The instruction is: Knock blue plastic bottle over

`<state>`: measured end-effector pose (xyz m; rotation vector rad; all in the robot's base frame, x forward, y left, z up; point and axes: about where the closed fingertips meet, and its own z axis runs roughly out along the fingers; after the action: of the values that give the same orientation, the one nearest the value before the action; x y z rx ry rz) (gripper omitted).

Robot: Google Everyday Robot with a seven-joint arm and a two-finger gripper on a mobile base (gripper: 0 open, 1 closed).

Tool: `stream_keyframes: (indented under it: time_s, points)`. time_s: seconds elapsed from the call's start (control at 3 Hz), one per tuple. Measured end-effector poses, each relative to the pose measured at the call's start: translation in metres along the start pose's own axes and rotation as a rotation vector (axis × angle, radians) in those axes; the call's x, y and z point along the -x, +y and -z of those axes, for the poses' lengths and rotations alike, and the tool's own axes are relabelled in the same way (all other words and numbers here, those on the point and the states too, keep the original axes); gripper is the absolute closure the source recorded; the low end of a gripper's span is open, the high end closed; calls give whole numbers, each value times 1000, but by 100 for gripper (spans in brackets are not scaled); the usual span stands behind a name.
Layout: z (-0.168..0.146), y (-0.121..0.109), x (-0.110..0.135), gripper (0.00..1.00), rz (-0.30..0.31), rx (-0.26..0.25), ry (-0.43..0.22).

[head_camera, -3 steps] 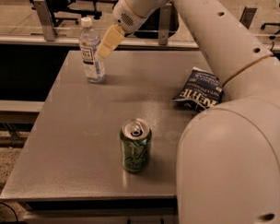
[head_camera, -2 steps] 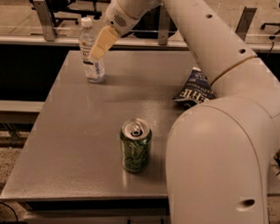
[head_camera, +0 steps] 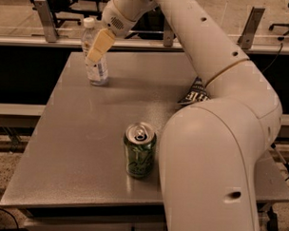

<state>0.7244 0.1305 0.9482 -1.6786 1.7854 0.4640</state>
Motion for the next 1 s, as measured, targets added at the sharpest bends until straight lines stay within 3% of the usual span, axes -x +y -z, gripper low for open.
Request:
stream_keyframes:
  time_s: [0.33, 1.0]
  points:
    - [-4, -3, 1, 16, -15, 3, -8]
    - [-1, -7, -1, 64, -49, 1, -27]
